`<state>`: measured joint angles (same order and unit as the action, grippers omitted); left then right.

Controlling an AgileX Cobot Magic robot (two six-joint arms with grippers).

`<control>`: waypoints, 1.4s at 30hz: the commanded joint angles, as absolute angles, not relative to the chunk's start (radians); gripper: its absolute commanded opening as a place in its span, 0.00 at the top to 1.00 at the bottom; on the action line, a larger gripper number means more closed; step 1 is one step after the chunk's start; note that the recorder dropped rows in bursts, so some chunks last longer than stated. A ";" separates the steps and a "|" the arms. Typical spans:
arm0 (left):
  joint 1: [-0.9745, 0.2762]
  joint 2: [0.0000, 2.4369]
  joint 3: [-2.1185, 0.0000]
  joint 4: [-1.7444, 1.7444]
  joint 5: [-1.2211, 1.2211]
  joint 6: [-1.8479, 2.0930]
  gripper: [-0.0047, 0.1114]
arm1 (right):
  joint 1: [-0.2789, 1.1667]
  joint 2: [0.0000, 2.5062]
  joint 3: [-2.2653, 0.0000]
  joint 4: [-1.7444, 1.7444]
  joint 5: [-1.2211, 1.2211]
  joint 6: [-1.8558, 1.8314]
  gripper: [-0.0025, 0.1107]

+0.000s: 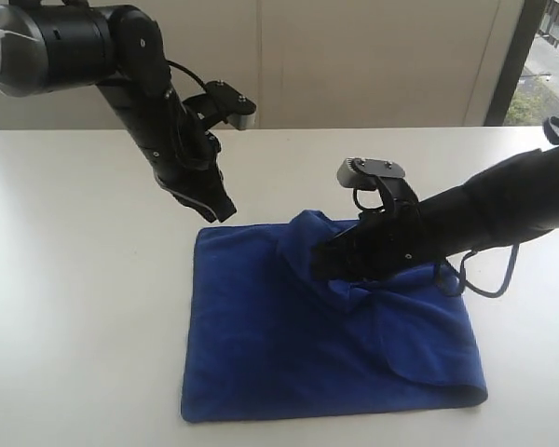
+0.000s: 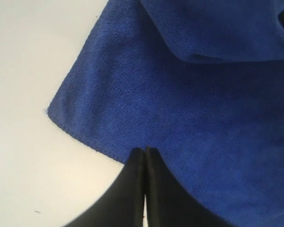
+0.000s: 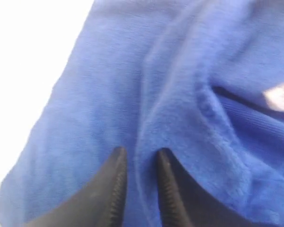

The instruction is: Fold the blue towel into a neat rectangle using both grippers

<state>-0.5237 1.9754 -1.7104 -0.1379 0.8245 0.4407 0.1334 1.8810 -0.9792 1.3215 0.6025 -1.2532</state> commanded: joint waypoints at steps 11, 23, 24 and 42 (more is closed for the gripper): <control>-0.521 1.798 -1.616 -0.133 0.889 0.445 0.96 | 0.114 1.824 -0.976 1.303 0.594 -1.221 0.78; -0.521 1.643 -1.294 -0.119 0.696 0.398 0.96 | 0.082 1.899 -0.980 1.259 0.517 -1.231 0.56; -0.521 1.641 -1.265 -0.122 0.682 0.398 0.96 | 0.082 1.911 -0.982 1.259 0.517 -1.233 0.56; -0.521 1.641 -1.136 -0.200 0.597 0.400 0.96 | 0.176 1.925 -1.037 1.314 0.788 -1.324 0.98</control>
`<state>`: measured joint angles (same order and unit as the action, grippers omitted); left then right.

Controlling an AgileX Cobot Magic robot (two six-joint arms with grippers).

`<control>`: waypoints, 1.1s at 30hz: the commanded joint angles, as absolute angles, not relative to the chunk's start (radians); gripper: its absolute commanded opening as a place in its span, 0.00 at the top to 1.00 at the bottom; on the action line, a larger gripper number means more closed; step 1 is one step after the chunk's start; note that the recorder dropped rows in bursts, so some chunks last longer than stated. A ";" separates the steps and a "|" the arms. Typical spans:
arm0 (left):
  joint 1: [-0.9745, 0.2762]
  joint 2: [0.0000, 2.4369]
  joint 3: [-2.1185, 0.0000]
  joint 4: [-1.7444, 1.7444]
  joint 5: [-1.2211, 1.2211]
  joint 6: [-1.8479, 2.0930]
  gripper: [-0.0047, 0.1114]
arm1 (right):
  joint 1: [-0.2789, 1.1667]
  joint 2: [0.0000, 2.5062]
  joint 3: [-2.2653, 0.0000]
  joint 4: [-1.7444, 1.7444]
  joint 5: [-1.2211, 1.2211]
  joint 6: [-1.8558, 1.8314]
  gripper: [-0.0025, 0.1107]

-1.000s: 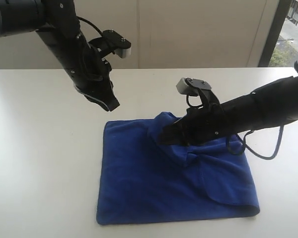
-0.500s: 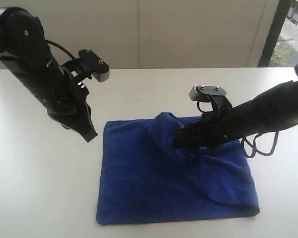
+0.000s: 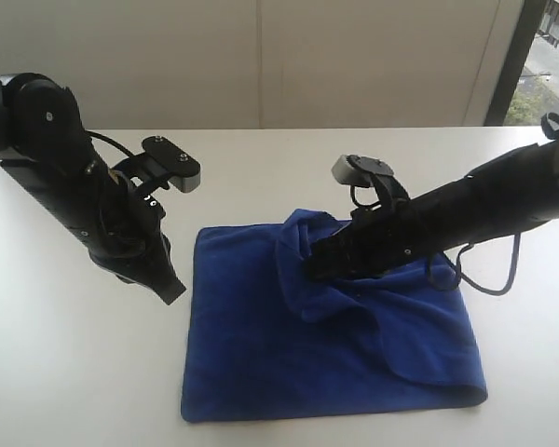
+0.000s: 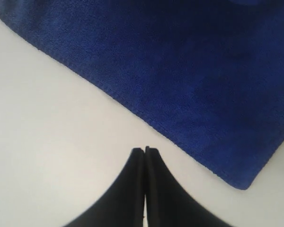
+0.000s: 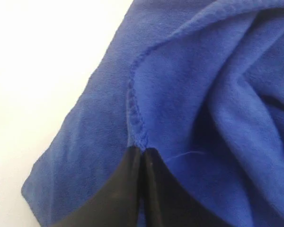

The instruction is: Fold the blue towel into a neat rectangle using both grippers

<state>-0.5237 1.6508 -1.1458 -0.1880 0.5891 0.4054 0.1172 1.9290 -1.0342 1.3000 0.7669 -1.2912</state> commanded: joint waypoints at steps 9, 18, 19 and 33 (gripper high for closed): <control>-0.521 1.641 -1.136 -0.200 0.597 0.400 0.96 | 0.310 1.872 -1.037 1.312 0.791 -1.327 0.98; -0.521 1.641 -1.136 -0.181 0.589 0.400 0.96 | 0.342 1.787 -1.037 1.304 0.866 -1.304 0.98; -0.521 1.641 -1.136 -0.163 0.583 0.395 0.96 | 0.342 1.779 -1.037 1.303 0.871 -1.304 0.98; -0.418 1.641 -1.136 0.243 0.531 -0.021 0.96 | 0.414 1.761 -1.037 1.259 0.826 -1.240 0.98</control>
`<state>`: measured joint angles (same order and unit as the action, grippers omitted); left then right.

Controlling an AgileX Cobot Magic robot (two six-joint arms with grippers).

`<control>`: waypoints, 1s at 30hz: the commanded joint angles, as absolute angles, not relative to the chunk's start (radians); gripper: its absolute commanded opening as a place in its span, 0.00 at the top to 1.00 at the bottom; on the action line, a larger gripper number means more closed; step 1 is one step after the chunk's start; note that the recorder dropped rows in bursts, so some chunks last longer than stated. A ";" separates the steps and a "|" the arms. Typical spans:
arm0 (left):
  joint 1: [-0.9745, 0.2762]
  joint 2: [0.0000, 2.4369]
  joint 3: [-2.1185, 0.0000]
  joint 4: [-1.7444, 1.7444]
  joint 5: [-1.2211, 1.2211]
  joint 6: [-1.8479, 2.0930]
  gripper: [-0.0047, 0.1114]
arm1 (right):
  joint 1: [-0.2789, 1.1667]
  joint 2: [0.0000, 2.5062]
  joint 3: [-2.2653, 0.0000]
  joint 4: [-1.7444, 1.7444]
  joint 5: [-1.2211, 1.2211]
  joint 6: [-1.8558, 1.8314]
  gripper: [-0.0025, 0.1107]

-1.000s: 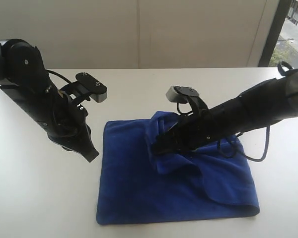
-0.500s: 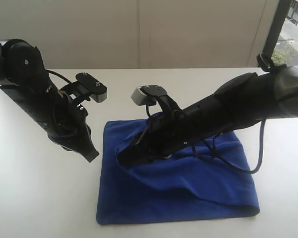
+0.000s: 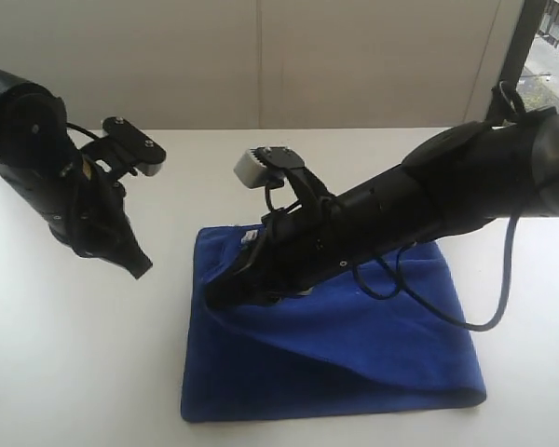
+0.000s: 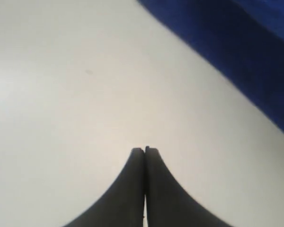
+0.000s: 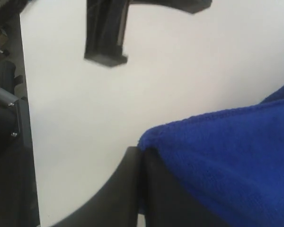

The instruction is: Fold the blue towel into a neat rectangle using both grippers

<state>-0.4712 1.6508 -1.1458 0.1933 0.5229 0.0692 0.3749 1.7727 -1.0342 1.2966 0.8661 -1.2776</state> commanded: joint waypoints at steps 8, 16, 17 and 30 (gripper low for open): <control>-0.381 1.641 -1.136 0.243 0.512 -0.021 0.96 | 0.474 1.771 -1.047 1.182 0.723 -1.166 0.98; -0.381 1.641 -1.136 0.247 0.505 -0.019 0.96 | 0.504 1.843 -1.047 1.170 0.758 -1.154 0.98; -0.381 1.641 -1.136 0.247 0.503 -0.019 0.96 | 0.512 1.853 -1.047 1.170 0.758 -1.154 0.98; -0.381 1.641 -1.136 0.247 0.503 -0.019 0.96 | 0.588 1.926 -1.047 1.172 0.708 -1.158 0.98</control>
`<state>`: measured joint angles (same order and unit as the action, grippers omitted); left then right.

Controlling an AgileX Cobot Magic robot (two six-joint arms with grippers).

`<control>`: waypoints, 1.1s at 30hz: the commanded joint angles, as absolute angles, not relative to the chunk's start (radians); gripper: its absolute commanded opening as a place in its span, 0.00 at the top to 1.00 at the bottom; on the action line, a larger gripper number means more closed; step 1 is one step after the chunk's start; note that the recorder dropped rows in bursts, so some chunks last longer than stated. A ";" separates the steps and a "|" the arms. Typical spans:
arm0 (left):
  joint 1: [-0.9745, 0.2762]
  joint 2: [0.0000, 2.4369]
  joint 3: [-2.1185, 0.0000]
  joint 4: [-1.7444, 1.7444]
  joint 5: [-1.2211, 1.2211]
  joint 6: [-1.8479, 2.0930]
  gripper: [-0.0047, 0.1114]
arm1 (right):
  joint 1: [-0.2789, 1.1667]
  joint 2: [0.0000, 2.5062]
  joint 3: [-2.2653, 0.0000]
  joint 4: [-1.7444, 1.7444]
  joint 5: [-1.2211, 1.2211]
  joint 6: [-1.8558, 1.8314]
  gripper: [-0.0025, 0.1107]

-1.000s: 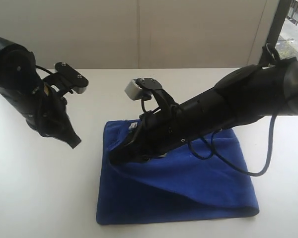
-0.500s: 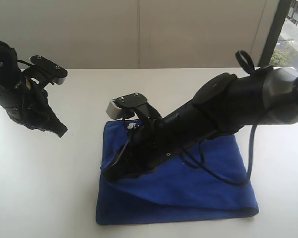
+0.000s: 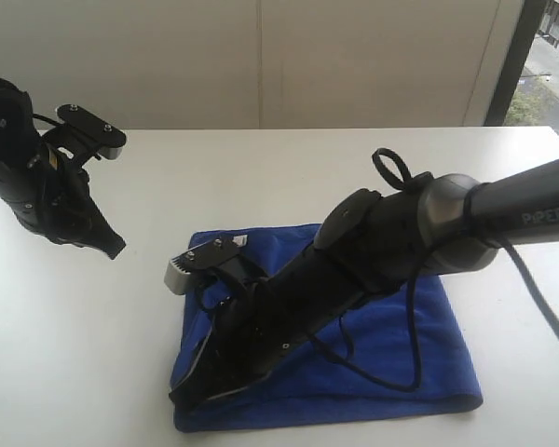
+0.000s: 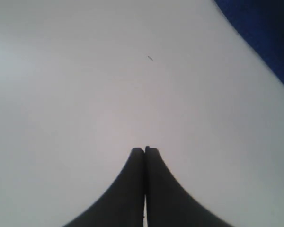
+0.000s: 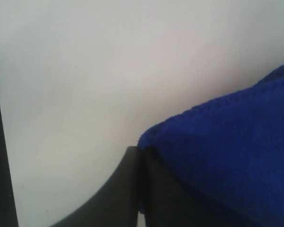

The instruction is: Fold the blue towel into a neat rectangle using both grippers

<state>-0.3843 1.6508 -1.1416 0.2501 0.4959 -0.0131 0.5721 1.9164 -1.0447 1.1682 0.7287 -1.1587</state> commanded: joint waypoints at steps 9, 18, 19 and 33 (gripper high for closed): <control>-0.381 1.641 -1.136 0.247 0.506 -0.019 0.96 | 0.597 1.939 -1.047 1.174 0.681 -1.165 0.98; -0.381 1.641 -1.136 0.245 0.513 -0.019 0.96 | 0.597 1.956 -1.057 1.173 0.638 -1.167 0.58; -0.381 1.641 -1.136 0.245 0.515 -0.019 0.96 | 0.597 1.946 -1.067 1.171 0.635 -1.170 0.54; -0.424 1.648 -1.136 -0.317 0.449 0.485 0.96 | 0.524 1.665 -1.130 0.303 0.689 -0.644 0.55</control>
